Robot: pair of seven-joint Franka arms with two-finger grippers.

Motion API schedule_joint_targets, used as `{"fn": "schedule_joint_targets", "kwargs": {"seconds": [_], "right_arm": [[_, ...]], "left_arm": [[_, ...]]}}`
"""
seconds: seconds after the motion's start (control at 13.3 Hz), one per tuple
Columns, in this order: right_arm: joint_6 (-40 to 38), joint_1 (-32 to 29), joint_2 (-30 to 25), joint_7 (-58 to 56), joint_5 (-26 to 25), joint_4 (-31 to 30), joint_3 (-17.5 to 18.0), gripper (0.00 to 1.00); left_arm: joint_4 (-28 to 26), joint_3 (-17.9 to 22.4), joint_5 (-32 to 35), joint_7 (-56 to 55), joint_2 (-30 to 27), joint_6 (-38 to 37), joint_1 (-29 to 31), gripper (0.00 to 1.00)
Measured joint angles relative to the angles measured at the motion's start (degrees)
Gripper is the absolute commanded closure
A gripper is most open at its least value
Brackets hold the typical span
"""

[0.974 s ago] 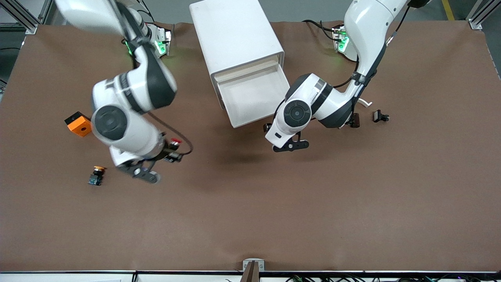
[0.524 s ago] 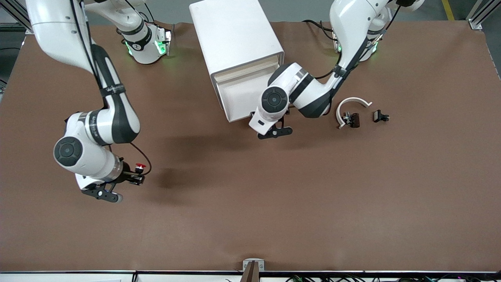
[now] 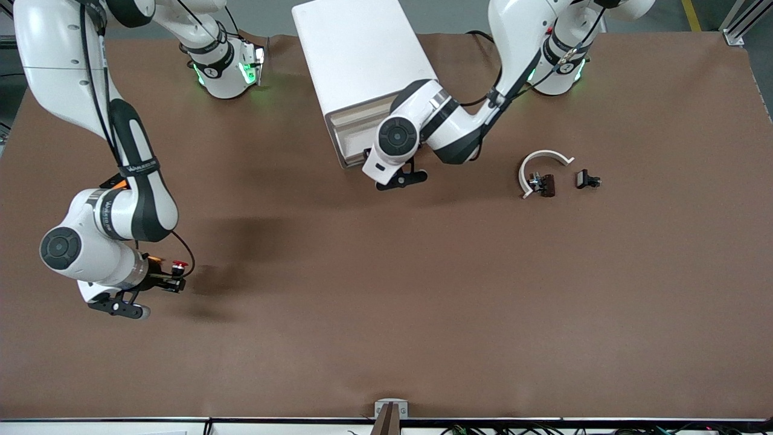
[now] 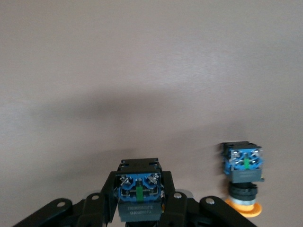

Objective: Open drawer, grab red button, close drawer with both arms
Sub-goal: 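Push the drawer shut with the left gripper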

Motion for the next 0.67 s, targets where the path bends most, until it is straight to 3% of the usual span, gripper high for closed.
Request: {"fn": "schedule_joint_targets", "kwargs": {"seconds": [0.37, 0.67], "right_arm": [[8.75, -1.00, 1.10, -1.28, 0.00, -5.60, 0.31, 1.00], [9.17, -1.00, 1.29, -1.28, 0.01, -6.48, 0.74, 1.00]], "left_arm": [[-0.30, -1.10, -2.95, -2.46, 0.03, 0.00, -1.27, 0.00], [-0.20, -0.99, -3.44, -3.48, 0.01, -0.01, -1.00, 0.00]]}}
